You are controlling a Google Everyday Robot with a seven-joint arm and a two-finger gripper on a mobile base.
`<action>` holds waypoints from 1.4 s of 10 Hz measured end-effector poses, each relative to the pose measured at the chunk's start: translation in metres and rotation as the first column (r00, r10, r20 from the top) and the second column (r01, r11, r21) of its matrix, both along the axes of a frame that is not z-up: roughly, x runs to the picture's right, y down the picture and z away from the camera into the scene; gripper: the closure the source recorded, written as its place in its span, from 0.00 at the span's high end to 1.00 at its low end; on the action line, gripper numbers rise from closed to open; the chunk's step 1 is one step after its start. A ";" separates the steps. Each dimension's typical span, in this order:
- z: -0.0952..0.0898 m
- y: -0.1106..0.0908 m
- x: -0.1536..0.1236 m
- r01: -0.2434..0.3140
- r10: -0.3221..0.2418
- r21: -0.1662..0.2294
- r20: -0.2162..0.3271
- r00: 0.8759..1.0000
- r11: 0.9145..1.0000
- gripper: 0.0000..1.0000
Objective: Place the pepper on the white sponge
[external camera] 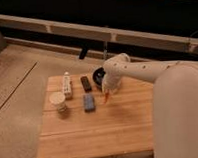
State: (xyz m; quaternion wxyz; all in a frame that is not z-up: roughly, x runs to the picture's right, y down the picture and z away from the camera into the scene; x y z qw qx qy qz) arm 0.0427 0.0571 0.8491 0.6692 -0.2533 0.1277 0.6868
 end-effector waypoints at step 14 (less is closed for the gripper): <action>0.024 0.039 -0.132 0.395 -0.381 -0.068 0.158 0.911 0.916 0.00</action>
